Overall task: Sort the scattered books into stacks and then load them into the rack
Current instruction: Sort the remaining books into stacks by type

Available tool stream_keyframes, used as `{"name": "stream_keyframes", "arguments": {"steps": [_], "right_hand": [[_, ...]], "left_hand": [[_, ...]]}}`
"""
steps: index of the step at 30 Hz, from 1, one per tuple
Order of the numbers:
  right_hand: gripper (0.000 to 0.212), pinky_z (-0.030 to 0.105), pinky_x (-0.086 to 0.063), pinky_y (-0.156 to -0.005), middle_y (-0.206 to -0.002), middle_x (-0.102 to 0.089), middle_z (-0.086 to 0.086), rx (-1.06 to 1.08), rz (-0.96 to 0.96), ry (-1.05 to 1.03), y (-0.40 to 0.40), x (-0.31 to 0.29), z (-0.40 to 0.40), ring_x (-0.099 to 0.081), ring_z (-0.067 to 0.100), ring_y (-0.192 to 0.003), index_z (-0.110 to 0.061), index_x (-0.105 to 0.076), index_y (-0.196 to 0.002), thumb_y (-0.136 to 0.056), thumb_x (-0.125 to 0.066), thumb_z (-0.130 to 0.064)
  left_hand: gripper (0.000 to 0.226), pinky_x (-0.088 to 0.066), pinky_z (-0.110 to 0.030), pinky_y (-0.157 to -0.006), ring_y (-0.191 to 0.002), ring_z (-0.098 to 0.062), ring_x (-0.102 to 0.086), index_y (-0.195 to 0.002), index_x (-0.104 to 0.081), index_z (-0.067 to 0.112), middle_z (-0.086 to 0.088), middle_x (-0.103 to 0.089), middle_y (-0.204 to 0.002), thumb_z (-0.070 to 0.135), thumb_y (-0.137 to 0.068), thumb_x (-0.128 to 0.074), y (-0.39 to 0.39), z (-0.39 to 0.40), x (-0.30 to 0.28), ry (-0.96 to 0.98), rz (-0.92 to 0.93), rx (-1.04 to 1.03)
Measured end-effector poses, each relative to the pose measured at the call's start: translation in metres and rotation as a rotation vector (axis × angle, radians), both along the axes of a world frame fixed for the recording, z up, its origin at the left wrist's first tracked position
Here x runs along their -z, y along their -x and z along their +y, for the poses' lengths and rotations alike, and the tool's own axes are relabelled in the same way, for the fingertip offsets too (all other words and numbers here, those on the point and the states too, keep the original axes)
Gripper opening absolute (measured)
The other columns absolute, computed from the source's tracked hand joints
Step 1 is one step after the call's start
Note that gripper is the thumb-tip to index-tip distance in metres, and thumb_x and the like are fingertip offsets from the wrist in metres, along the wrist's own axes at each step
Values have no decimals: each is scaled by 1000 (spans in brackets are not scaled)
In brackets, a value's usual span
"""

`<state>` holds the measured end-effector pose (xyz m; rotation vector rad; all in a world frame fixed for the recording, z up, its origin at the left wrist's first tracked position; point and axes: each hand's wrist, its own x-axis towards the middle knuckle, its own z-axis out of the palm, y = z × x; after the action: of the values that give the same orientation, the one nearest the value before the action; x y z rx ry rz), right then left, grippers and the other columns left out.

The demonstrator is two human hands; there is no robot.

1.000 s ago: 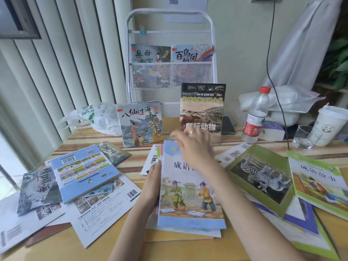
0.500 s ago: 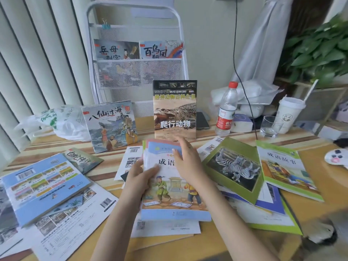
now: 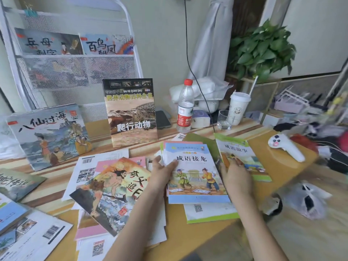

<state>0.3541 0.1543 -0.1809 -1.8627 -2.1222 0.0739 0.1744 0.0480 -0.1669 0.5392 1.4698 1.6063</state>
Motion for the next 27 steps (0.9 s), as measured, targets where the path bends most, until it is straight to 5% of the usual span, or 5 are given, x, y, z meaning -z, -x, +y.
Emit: {"name": "stream_keyframes", "arguments": {"steps": [4,11,16,22,27], "right_hand": [[22,27,-38,-53,-92,-69,12,10,-102,-141,6,-10,-5,-67,28,-81,-8,-59,-101,-99,-41,-20],[21,21,-31,-43,-46,-59,15,-66,367,-660,0,-20,-12,-53,27,-36,-2,-74,-85,-87,-58,-16],[20,22,-45,-53,-69,-73,6,-357,449,-1107,20,-44,-57,-62,18,-49,-7,-76,-84,-90,-62,-20],[33,26,-54,-51,-86,-75,2,-757,277,-509,73,-11,-114,-71,16,-68,-14,-74,-86,-78,-54,-39],[68,33,-56,-77,-96,-74,-4,-818,506,-53,51,-34,-98,-68,12,-92,-25,-76,-90,-73,-40,-80]], "left_hand": [[46,-50,-19,-53,-49,-7,-58,-127,-36,31,0,-61,-72,15,-92,-61,-1,-5,-2,-37,126,43],[9,-40,-72,-82,-80,-35,-53,-87,-66,37,-24,-64,-92,34,-79,-63,-3,-4,1,-9,85,112],[16,-37,-25,-54,-52,-14,-41,-94,-66,28,-10,-47,-71,20,-96,-51,-3,-4,-1,-28,167,86],[45,-52,-23,-53,-58,-20,-67,-93,-68,16,-9,-71,-75,49,-97,-37,4,-7,-4,-114,-235,99],[36,-54,-26,-58,-64,-20,-67,-118,-59,14,-11,-72,-85,-1,-85,-59,-2,-11,-10,-68,-43,73]]}}
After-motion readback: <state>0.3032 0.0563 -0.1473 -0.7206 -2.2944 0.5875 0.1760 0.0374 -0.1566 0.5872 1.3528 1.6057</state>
